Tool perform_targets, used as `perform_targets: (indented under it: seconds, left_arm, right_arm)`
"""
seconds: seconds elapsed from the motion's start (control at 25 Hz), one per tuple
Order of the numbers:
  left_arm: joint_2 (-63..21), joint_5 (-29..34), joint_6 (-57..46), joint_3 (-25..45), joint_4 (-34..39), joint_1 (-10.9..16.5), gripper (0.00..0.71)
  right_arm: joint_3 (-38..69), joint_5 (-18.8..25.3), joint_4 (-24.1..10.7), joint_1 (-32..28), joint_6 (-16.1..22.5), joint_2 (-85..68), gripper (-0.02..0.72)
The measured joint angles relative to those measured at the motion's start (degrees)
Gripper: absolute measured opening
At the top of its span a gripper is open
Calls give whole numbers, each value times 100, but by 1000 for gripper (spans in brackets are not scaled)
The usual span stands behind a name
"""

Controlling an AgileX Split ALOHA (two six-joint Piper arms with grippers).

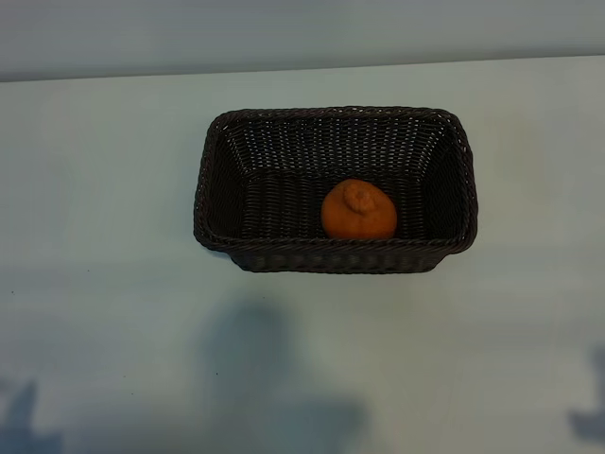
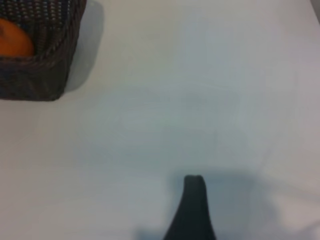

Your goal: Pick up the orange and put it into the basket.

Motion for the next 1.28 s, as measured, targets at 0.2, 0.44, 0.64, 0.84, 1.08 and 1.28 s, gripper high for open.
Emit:
perform_targets:
  seconds: [0.2,0.44,0.64,0.84,1.08,1.28]
  left_arm:
    - [0,0,0,0,0,0,593]
    - [0,0,0,0,0,0,593]
    - [0,0,0,0,0,0,593]
    - [0,0,0,0,0,0,593]
    - [0,0,0,0,0,0,593]
    - [0,0,-16,0,0,0,593]
  right_arm:
    - [0,0,0,0,0,0,581]
    - [55,-143,-5,0,0,0,581]
    - [206,-418,-16,0,0,0,581]
    - [206,-435,-18,0,0,0,581]
    - [206,-442,-18,0,0,0,581]
    - [206,-442,-23,0,0,0,581]
